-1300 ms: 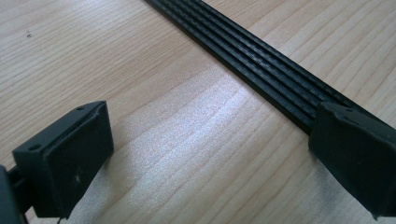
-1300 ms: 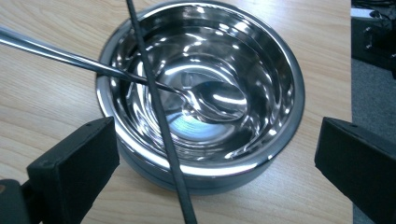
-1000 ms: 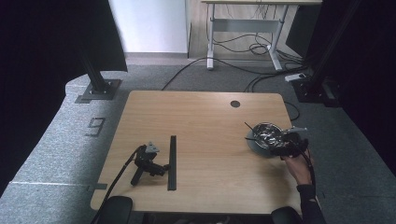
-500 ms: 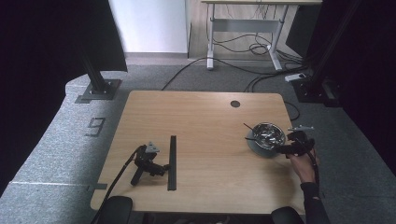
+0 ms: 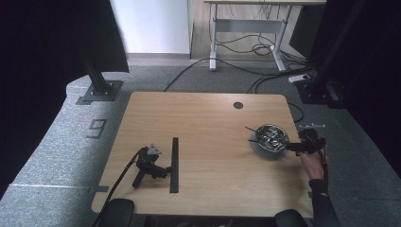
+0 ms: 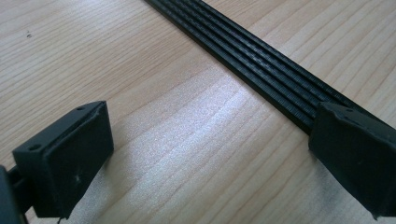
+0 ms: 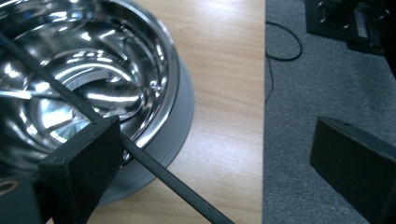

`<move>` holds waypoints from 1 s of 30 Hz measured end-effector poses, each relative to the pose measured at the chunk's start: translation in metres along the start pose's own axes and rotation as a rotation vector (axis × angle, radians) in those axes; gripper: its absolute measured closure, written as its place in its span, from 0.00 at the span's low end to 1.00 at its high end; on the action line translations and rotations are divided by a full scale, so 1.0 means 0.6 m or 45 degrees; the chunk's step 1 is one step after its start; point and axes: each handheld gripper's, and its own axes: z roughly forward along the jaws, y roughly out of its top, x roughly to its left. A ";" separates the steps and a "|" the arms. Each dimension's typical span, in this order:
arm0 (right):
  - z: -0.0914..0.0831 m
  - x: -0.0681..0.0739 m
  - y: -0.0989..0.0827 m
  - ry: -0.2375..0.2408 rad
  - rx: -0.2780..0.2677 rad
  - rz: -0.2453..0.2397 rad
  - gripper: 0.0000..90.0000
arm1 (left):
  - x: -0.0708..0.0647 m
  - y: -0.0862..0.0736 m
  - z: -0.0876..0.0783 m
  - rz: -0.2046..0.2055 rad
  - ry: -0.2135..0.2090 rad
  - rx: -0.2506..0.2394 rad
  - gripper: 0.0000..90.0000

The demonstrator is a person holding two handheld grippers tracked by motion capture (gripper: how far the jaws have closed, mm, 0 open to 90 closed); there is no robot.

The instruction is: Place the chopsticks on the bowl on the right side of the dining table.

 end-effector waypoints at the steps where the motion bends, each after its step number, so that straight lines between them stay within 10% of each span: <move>1: 0.001 -0.002 0.002 -0.005 0.000 0.003 0.03 | 0.000 0.000 0.000 0.000 0.000 0.000 0.00; 20: 0.023 -0.028 0.011 -0.005 -0.033 0.091 0.05 | 0.000 0.000 0.000 0.001 0.000 0.000 0.00; 30: 0.013 0.036 0.073 0.062 -0.087 -0.015 0.02 | 0.000 0.000 0.000 0.000 -0.001 0.001 0.00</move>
